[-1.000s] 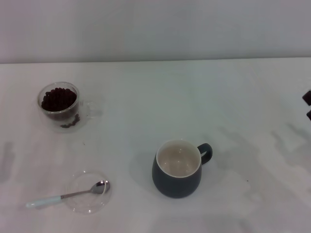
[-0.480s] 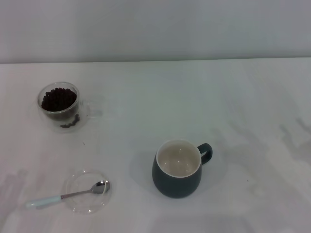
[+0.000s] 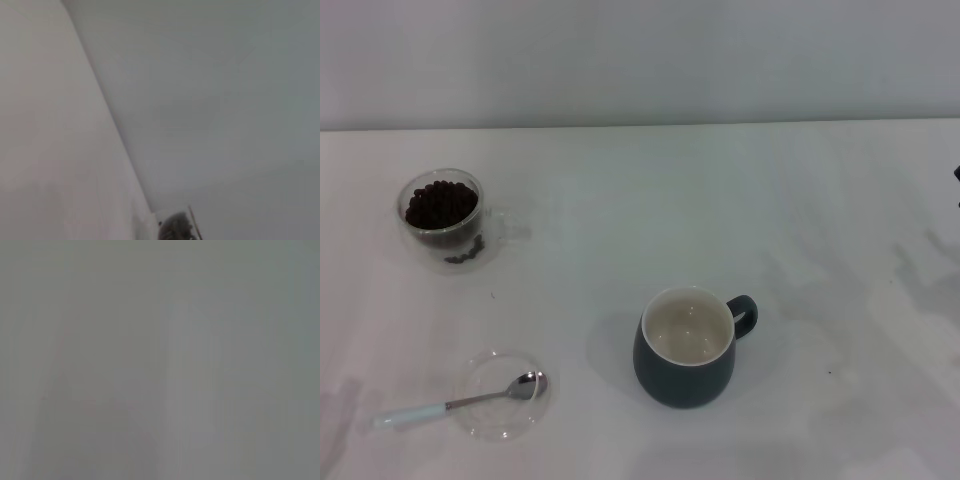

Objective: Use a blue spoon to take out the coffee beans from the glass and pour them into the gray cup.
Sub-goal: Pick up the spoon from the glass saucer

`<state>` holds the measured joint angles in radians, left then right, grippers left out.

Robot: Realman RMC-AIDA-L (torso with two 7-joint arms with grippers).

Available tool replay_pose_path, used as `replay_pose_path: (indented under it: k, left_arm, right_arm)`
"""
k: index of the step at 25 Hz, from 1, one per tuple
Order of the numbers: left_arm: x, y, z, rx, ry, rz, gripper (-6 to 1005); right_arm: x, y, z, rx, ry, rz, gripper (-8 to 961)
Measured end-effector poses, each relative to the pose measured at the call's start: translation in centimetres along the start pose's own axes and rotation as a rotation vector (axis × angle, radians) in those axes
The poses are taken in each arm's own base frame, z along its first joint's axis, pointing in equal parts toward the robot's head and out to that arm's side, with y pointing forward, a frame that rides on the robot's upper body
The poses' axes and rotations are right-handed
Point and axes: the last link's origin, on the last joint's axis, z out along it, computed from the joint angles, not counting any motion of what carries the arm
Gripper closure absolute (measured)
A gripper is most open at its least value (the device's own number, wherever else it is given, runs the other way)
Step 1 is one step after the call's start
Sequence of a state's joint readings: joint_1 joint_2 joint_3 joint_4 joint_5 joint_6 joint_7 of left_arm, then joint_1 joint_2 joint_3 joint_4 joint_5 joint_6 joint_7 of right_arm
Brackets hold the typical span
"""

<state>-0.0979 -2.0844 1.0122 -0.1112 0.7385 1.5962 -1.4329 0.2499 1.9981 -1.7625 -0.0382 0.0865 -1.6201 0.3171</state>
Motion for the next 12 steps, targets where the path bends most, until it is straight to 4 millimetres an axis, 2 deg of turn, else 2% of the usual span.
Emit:
replay_pose_path:
  k: [12]
  left_arm:
    - [-1.3, -0.4, 1.4, 0.042, -0.061, -0.026, 362]
  right_arm:
    - [-0.2, -0.9, -0.3, 0.005, 0.007, -0.03, 443]
